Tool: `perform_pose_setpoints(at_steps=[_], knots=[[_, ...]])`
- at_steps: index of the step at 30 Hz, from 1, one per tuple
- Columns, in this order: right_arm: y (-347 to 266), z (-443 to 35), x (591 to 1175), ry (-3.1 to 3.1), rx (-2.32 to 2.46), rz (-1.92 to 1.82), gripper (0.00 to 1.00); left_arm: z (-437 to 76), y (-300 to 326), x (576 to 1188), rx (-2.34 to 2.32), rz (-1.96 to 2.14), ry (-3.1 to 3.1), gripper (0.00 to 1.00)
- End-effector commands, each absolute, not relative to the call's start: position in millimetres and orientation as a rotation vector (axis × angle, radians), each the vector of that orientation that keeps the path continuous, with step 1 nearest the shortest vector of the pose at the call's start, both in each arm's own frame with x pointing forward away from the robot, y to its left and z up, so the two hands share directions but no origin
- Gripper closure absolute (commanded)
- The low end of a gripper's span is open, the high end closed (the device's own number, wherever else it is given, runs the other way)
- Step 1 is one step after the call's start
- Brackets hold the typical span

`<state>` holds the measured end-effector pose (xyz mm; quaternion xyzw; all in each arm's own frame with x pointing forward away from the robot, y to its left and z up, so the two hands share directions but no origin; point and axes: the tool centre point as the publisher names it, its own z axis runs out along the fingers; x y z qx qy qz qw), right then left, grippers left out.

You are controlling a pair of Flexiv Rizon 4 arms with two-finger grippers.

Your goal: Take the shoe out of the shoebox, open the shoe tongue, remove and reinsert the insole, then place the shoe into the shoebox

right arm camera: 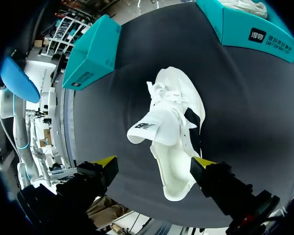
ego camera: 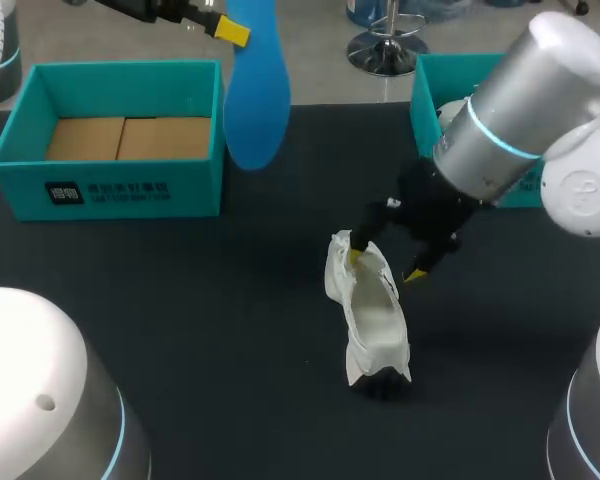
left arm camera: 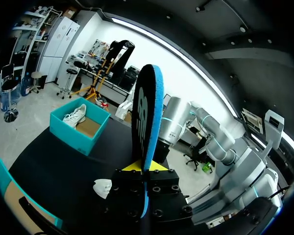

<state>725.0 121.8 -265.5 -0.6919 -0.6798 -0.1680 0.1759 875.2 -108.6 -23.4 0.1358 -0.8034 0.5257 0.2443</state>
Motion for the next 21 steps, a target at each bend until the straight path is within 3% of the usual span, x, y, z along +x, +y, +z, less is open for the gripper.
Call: perform_pose_setpoints(at_steps=[1, 21], knots=[[114.3, -240.4, 725.9, -1.799, -1.763, -0.801, 0.0, -23.2, -108.1, 875.8, 0.369, 1.433, -2.194, 1.0], [166.3, -171.6, 744.1, -1.55, -1.439, -1.272, 0.0, -23.2, -108.1, 875.8, 0.369, 1.433, -2.194, 1.0]])
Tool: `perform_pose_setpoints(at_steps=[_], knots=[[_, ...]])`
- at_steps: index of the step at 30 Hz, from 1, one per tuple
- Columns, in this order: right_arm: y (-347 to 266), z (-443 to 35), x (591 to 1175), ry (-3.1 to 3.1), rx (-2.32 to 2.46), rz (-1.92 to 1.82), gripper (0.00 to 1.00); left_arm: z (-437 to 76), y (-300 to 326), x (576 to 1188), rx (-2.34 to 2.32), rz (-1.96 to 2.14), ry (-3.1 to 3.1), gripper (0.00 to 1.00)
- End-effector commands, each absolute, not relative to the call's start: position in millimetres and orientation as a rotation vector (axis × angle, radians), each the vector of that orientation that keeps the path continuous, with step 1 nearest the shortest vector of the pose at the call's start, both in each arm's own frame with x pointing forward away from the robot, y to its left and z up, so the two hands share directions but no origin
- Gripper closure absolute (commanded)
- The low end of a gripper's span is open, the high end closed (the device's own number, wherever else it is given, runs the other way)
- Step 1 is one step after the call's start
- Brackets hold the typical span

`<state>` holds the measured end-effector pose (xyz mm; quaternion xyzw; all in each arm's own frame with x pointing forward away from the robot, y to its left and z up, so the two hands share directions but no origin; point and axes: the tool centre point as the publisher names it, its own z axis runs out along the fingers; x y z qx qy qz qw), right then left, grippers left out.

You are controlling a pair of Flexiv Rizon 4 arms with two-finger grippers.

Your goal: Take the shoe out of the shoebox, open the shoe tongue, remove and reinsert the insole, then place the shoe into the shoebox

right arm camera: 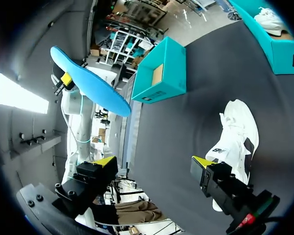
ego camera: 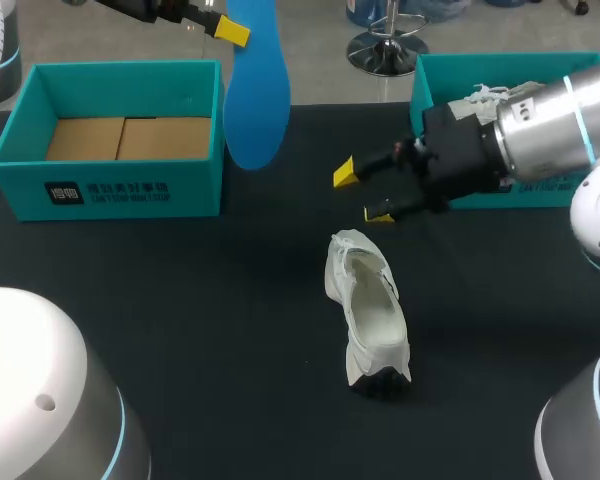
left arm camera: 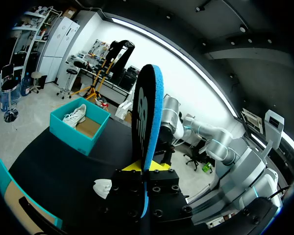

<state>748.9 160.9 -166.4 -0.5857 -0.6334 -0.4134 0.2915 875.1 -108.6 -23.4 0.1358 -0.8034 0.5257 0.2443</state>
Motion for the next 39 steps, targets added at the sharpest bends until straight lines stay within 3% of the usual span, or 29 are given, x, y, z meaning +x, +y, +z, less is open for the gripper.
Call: perform_pose_setpoints(at_steps=[1, 22, 39], knots=[[167.9, -170.8, 745.6, -1.549, -1.441, -1.271, 0.0, -23.2, -108.1, 875.8, 0.369, 1.433, -2.194, 1.0], [172.7, -162.2, 751.6, -1.557, -1.56, -1.232, 0.0, -23.2, -108.1, 875.8, 0.369, 1.433, -2.194, 1.0], [163.7, -149.1, 746.8, -1.108, -1.537, -1.029, 0.0, -23.2, -108.1, 875.8, 0.369, 1.433, -2.194, 1.0]])
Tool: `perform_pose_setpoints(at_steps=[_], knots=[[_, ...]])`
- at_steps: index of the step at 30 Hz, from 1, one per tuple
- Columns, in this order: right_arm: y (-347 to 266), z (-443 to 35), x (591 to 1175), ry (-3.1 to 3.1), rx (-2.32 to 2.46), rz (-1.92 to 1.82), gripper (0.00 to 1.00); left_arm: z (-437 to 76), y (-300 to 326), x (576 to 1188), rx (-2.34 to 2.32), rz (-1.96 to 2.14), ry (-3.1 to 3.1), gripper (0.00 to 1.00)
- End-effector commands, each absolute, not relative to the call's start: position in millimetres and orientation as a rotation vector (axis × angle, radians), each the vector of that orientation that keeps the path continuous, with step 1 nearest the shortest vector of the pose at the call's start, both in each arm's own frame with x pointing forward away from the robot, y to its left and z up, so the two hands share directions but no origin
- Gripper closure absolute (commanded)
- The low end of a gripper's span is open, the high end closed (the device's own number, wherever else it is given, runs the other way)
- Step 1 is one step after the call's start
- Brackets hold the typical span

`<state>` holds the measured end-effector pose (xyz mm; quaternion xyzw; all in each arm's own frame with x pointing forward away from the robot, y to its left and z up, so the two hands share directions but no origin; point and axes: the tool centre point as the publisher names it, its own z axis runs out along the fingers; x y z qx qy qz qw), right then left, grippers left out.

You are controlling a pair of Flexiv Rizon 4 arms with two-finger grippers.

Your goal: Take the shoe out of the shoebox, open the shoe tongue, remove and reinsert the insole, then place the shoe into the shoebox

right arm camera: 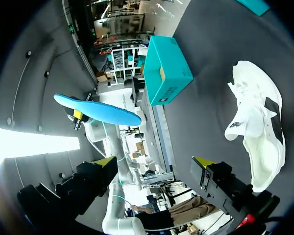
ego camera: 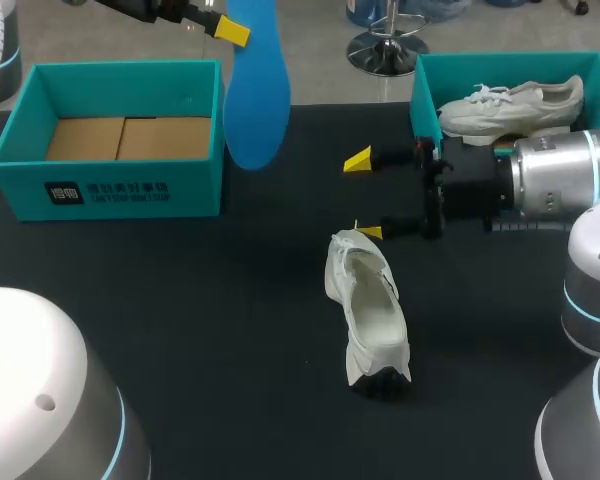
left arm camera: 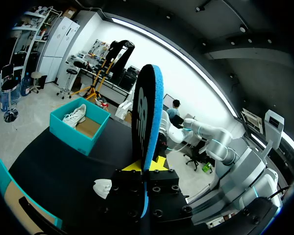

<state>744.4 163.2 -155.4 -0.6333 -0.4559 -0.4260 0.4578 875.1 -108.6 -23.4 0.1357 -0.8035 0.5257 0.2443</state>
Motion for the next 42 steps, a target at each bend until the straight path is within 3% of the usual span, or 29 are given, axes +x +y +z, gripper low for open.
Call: perform_pose_setpoints(at_steps=[1, 39, 42], knots=[[164.1, -147.5, 747.3, -1.108, -1.554, -1.013, 0.0, -23.2, -108.1, 875.8, 0.369, 1.433, -2.194, 1.0], [173.3, -128.3, 751.4, -1.124, -1.499, -0.971, 0.0, -23.2, -108.1, 875.8, 0.369, 1.433, -2.194, 1.0], [173.3, -128.3, 751.4, -1.124, -1.499, -0.971, 0.0, -23.4, -105.5, 859.6, 0.206, 1.591, -2.277, 1.0]])
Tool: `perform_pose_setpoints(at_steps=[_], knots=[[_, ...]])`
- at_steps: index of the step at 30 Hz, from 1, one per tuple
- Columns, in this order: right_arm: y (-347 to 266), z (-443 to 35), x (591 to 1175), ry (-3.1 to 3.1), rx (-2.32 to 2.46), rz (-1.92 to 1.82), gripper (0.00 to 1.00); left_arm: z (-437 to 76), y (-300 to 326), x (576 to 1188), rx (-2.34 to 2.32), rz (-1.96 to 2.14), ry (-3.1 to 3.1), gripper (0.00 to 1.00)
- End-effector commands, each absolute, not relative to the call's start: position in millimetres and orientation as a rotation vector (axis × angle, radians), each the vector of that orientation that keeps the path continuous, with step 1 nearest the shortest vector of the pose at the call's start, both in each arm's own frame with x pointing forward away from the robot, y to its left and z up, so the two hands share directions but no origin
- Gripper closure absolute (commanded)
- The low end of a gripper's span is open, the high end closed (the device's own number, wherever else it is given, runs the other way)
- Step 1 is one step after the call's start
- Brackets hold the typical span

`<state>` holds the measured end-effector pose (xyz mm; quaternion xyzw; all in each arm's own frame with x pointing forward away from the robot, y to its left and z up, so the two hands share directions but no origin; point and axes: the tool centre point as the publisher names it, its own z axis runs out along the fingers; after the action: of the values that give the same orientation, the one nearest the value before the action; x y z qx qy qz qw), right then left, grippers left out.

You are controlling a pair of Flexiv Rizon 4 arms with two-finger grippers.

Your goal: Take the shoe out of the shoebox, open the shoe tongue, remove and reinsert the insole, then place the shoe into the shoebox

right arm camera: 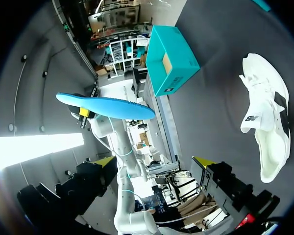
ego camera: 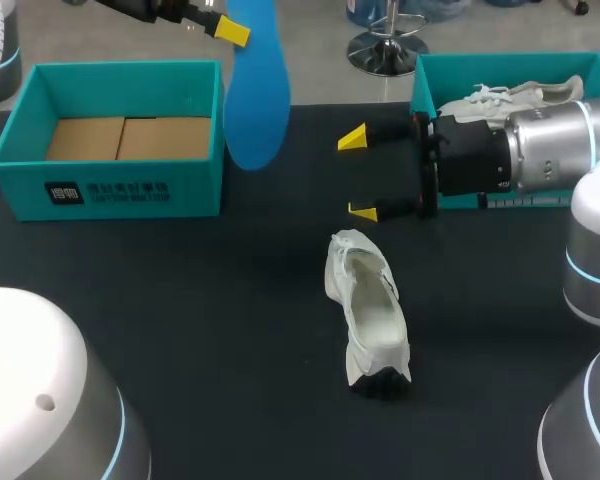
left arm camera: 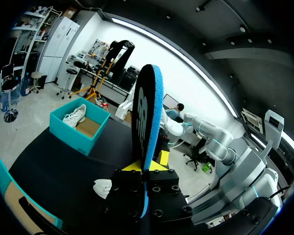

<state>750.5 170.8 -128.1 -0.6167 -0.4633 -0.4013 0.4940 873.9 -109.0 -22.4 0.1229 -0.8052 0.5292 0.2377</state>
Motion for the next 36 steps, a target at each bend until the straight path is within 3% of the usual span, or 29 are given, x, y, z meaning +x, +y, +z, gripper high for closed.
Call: perform_pose_setpoints(at_steps=[1, 11, 36], knots=[[173.3, -128.3, 751.4, -1.124, -1.499, -0.971, 0.0, -24.2, -103.2, 853.6, 0.138, 1.639, -2.306, 1.0], [173.3, -128.3, 751.4, -1.124, -1.499, -0.971, 0.0, -45.9, -77.0, 811.8, -0.189, 1.921, -2.397, 1.0], [173.3, -128.3, 751.4, -1.124, -1.499, -0.971, 0.0, -88.1, -43.6, 778.3, -0.266, 1.908, -2.626, 1.0]])
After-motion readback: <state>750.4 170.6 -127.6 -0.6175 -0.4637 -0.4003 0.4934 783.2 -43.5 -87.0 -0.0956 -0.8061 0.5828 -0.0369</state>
